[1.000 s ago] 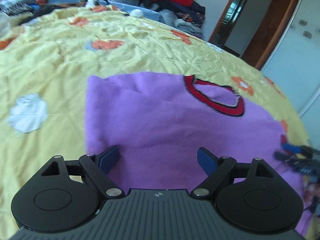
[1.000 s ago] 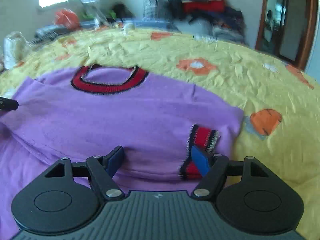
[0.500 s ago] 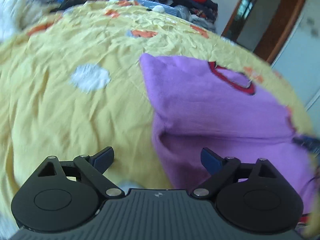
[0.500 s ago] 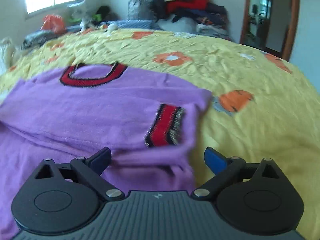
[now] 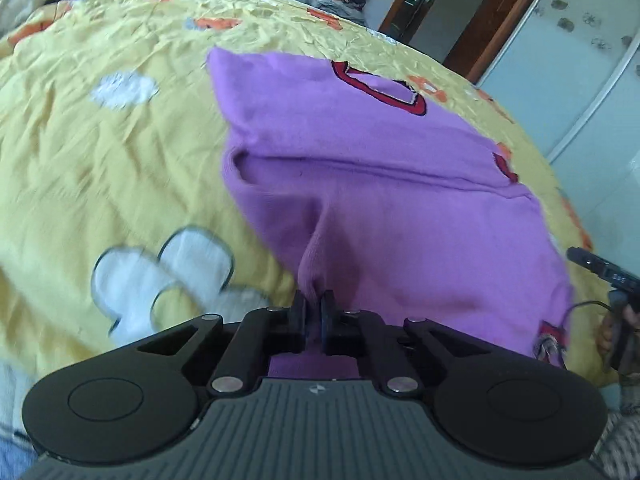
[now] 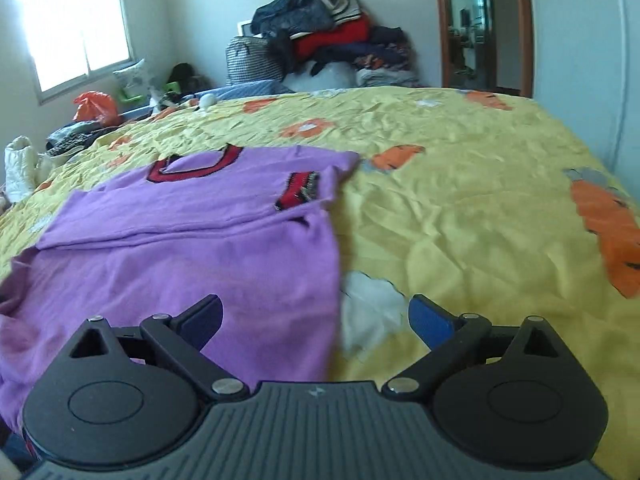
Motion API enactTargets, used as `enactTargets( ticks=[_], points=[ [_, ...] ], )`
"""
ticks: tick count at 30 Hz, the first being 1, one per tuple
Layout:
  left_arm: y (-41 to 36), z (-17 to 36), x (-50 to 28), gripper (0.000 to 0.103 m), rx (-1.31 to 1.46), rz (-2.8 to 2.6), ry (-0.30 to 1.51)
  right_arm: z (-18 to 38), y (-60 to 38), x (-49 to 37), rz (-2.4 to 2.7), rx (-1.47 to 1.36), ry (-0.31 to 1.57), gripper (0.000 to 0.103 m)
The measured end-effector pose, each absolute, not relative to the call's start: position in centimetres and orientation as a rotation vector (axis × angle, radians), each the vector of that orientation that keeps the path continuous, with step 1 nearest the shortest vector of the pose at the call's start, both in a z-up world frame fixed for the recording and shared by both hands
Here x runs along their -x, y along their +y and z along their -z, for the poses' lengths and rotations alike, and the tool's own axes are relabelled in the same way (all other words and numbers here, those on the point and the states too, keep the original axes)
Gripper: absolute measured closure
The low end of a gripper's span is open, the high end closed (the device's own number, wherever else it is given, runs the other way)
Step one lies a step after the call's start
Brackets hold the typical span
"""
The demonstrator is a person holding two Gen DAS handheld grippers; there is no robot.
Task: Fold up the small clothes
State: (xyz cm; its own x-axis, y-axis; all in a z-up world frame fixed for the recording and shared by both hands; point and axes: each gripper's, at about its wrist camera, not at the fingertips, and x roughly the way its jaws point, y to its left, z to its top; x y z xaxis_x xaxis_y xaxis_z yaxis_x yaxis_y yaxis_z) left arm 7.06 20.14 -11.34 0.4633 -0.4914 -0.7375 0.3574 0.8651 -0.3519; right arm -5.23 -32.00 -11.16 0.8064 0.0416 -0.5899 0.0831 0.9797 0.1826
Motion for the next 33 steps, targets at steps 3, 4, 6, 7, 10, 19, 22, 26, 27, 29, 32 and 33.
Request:
enactTargets(
  ticks=[3,4,6,7,10,19,22,26,27,29,32,33],
  points=[
    [22.1,11.7,-5.3,0.096,0.215,0.544,0.963,11.1,-33.1,6.4,0.028,-0.304,0.656,0.003],
    [22.6,11.8,-4.7,0.096,0.235,0.542,0.956,11.0,-33.1,7.0,0.015,-0.323,0.643,0.003],
    [23.5,12.6,-3.9,0.095,0.287,0.537,0.955,10.4,-32.5,8.0,-0.028,-0.288,0.581,0.003],
    [23.7,13.0,-3.8,0.095,0.315,0.551,0.957,10.2,-31.9,8.2,-0.057,-0.249,0.565,0.003],
    [23.8,13.9,-3.9,0.049,0.365,0.524,0.964,10.0,-29.6,7.7,-0.225,-0.159,0.602,0.004],
    [20.7,14.0,-2.4,0.021,0.288,0.599,0.944,11.5,-22.3,6.4,-0.462,0.130,0.727,0.036],
    [20.6,14.8,-2.6,0.097,0.304,0.597,0.992,11.5,-21.6,6.9,-0.388,0.210,0.716,0.086],
    [20.7,14.9,-2.5,0.098,0.333,0.612,0.994,9.4,-22.0,8.7,-0.351,0.199,0.656,0.099],
    [20.9,14.7,-2.4,0.098,0.349,0.625,0.995,8.9,-22.2,9.1,-0.362,0.171,0.642,0.099],
    [21.4,14.3,-2.4,0.098,0.429,0.661,0.996,7.5,-22.8,10.1,-0.386,0.112,0.617,0.100],
    [22.0,12.5,-1.6,0.098,0.511,0.723,0.958,4.7,-24.7,11.9,-0.379,0.052,0.585,0.100],
    [22.0,11.9,-1.3,0.098,0.525,0.745,0.951,4.0,-25.5,12.5,-0.355,0.036,0.584,0.100]
  ],
)
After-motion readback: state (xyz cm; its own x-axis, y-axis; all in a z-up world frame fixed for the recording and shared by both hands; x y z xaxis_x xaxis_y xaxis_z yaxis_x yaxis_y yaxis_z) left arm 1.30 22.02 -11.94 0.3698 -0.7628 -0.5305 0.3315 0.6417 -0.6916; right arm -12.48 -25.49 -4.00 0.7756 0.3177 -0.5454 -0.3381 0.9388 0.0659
